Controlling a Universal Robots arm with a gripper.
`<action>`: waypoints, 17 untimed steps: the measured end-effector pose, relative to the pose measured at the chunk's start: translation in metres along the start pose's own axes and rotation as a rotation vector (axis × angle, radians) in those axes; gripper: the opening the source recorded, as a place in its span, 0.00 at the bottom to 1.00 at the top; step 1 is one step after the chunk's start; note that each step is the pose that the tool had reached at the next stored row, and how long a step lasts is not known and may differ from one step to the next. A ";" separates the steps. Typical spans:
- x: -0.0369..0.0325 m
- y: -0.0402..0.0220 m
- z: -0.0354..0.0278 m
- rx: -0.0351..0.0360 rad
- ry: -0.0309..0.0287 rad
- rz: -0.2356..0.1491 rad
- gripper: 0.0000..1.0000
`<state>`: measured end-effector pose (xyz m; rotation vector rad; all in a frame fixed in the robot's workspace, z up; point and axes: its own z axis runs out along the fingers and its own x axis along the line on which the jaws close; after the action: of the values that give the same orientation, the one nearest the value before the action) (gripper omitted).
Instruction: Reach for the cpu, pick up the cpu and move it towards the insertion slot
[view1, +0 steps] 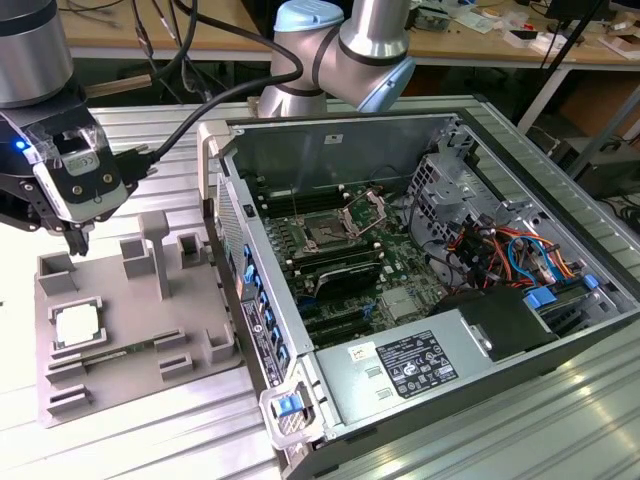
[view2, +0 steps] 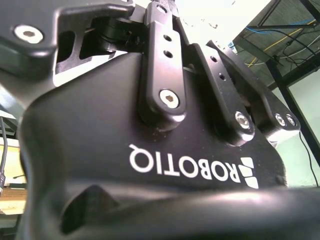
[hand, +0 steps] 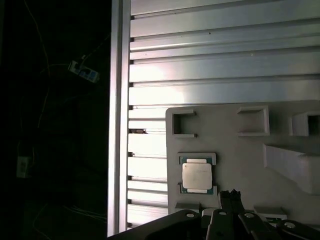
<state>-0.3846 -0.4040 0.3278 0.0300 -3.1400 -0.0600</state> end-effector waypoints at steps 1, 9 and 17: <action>0.0000 0.0000 0.0003 0.0000 0.0000 0.000 0.11; 0.0000 -0.0004 0.0083 0.0000 0.0000 0.000 0.11; 0.0000 -0.0005 0.0099 0.0000 0.0000 0.000 0.11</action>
<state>-0.3846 -0.4040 0.3179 0.0300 -3.1400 -0.0600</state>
